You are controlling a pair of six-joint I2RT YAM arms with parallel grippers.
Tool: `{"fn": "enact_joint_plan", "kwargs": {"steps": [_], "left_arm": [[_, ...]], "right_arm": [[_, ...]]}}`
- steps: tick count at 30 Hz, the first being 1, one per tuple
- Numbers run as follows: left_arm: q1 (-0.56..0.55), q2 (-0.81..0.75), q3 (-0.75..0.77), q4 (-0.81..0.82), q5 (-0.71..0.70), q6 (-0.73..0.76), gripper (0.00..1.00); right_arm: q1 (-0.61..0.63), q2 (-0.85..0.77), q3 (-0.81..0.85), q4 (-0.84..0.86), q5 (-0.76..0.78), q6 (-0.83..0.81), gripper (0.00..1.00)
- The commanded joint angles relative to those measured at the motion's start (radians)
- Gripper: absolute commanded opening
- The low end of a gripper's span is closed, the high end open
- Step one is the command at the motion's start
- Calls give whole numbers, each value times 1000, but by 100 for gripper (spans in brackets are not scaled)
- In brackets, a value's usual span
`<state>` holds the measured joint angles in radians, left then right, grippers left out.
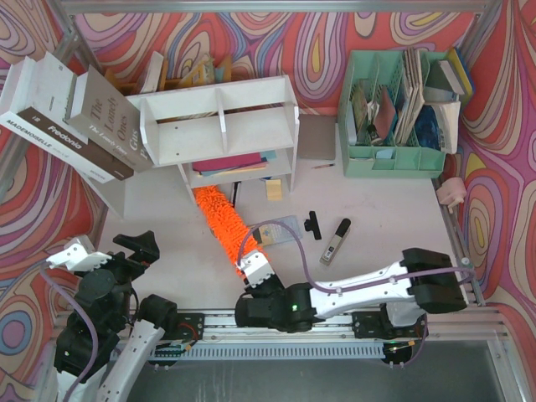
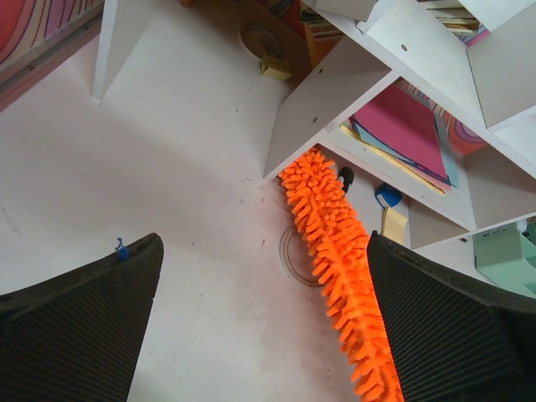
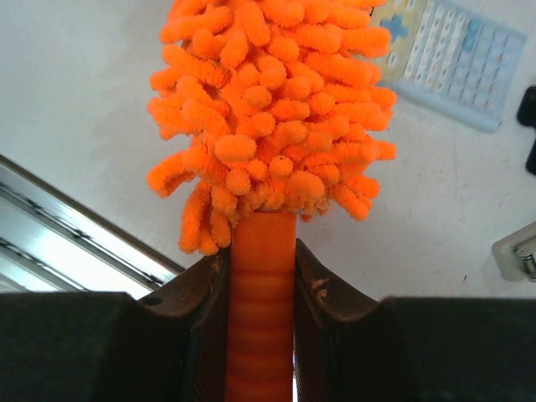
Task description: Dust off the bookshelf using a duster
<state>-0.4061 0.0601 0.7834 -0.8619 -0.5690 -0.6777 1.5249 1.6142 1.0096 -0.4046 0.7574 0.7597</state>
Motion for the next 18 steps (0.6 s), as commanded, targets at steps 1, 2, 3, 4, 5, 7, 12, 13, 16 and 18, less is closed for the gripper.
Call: {"fn": "enact_joint_plan", "kwargs": {"steps": [1, 2, 3, 4, 5, 7, 12, 13, 16, 18], "left_arm": [[-5, -2, -11, 18, 1, 6, 98], [-5, -3, -11, 19, -1, 5, 98], [-4, -3, -11, 18, -1, 4, 99], [-5, -5, -12, 17, -2, 4, 99], [-5, -5, -12, 18, -2, 4, 98], [-4, -7, -12, 17, -3, 4, 98], [-5, -5, -12, 18, 0, 5, 98], [-5, -4, -11, 18, 1, 5, 98], [-5, 0, -12, 20, 4, 5, 99], [-5, -3, -12, 18, 3, 5, 98]], "right_arm": [[18, -129, 66, 36, 95, -75, 0], [18, -142, 56, 43, 95, -78, 0], [19, -149, 43, 47, 93, -75, 0], [18, -147, 25, 48, 87, -66, 0], [17, -142, 2, 43, 82, -47, 0], [7, -115, -35, 13, 59, 5, 0], [-15, -74, -123, -12, -8, 119, 0], [-18, -73, -122, -34, -4, 138, 0], [-22, -95, -109, -110, 48, 197, 0], [-23, -129, -103, -186, 101, 280, 0]]}}
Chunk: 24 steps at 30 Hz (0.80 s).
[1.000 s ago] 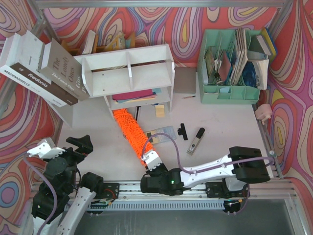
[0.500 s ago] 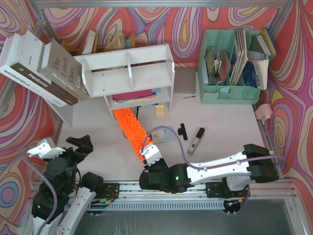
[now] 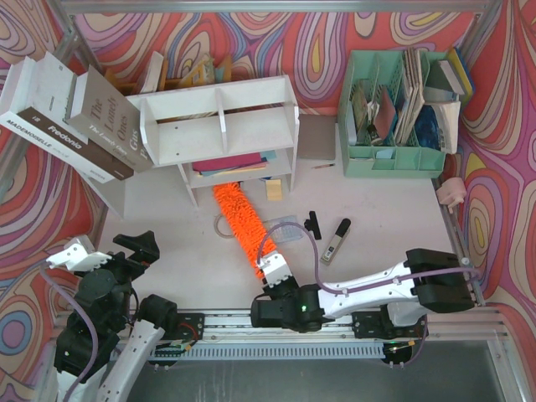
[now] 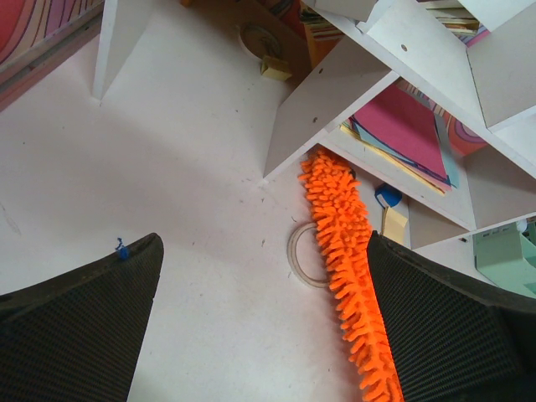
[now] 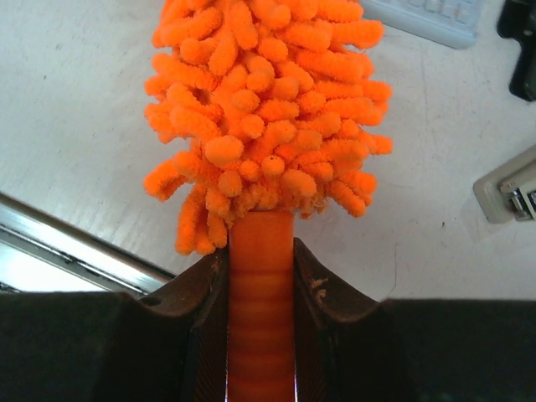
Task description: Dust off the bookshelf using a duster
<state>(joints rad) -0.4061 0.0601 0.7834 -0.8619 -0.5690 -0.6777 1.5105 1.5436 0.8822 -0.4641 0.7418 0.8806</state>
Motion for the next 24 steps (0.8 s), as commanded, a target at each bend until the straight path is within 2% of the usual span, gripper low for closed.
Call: {"fn": "enact_joint_plan", "kwargs": {"steps": [1, 4, 6, 12, 19, 24], "left_arm": [[-5, -4, -12, 18, 3, 5, 98], [-5, -9, -12, 17, 0, 3, 98], [-4, -9, -11, 19, 2, 3, 98], [-5, -8, -12, 18, 3, 5, 99], [-5, -2, -12, 18, 3, 4, 98], [-5, -7, -10, 16, -1, 3, 99]], "right_arm": [[-10, -80, 25, -166, 141, 206, 0], [-10, -142, 19, -305, 192, 355, 0], [-10, -177, 11, -364, 204, 398, 0], [-11, -196, -22, -322, 189, 385, 0], [-2, -66, 66, -76, 108, 84, 0], [5, -63, 93, 104, 61, -88, 0]]}}
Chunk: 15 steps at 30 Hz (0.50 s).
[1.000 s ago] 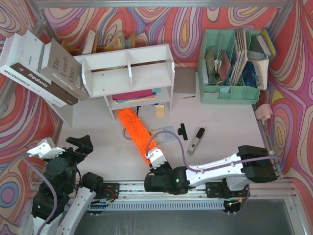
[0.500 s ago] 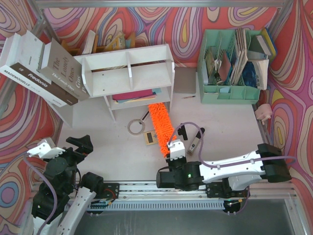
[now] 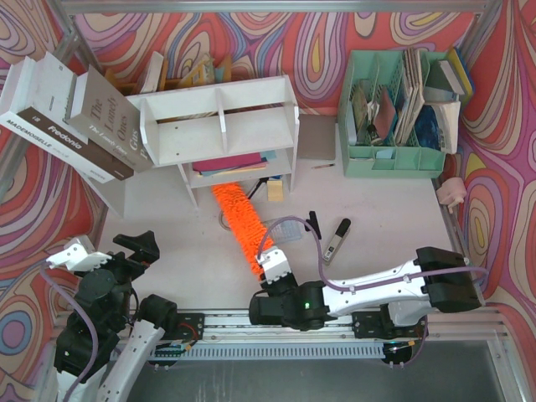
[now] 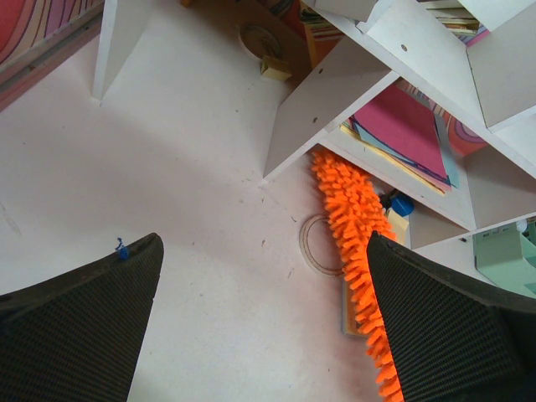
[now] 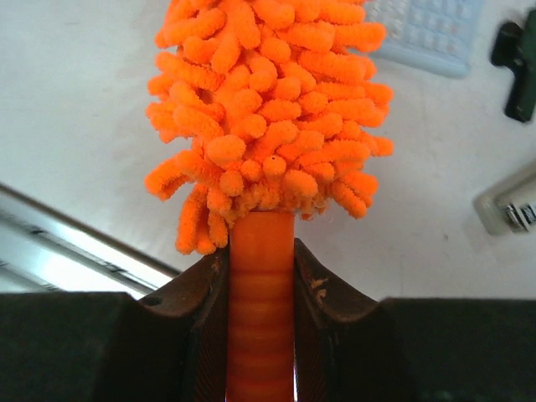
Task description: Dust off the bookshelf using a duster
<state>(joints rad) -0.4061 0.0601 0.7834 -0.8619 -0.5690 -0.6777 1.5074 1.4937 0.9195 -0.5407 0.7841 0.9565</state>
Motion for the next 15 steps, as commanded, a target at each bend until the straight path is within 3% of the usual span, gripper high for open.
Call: {"fn": "enact_joint_plan", "kwargs": {"steps": [1, 15], "left_arm": [[-5, -10, -10, 15, -2, 3, 98], [-5, -25, -9, 9, -15, 0, 98]], "right_arm": [[10, -16, 63, 189, 12, -183, 0], [186, -66, 56, 104, 58, -230, 0]]}}
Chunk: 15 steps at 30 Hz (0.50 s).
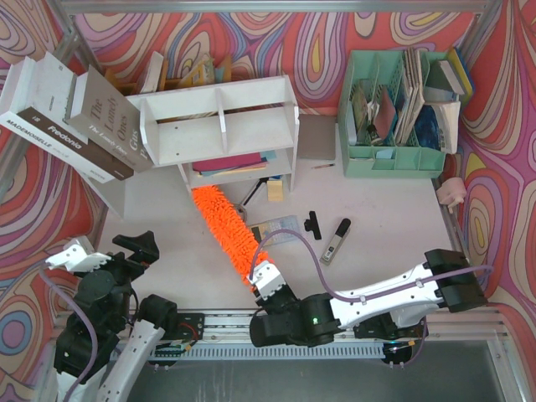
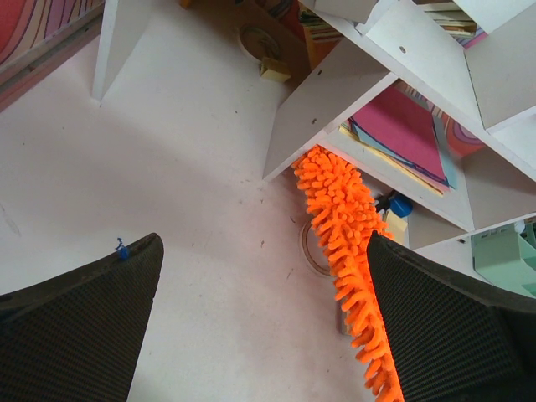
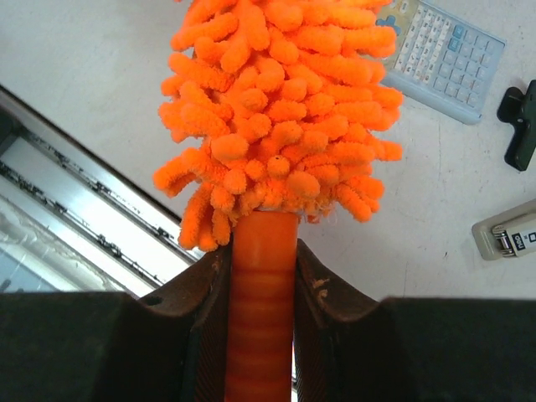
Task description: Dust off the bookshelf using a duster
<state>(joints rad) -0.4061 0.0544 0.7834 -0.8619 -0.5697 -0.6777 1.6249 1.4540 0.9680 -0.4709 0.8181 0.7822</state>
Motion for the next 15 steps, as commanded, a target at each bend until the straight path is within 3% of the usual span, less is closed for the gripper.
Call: {"fn": "enact_joint_plan", "kwargs": {"steps": [1, 15], "left_arm": [[-4, -21, -9, 9, -15, 0, 98], [-5, -47, 1, -11, -56, -7, 98]], "right_arm": [[85, -22, 14, 43, 31, -68, 0], [145, 13, 33, 252, 34, -210, 0]]}}
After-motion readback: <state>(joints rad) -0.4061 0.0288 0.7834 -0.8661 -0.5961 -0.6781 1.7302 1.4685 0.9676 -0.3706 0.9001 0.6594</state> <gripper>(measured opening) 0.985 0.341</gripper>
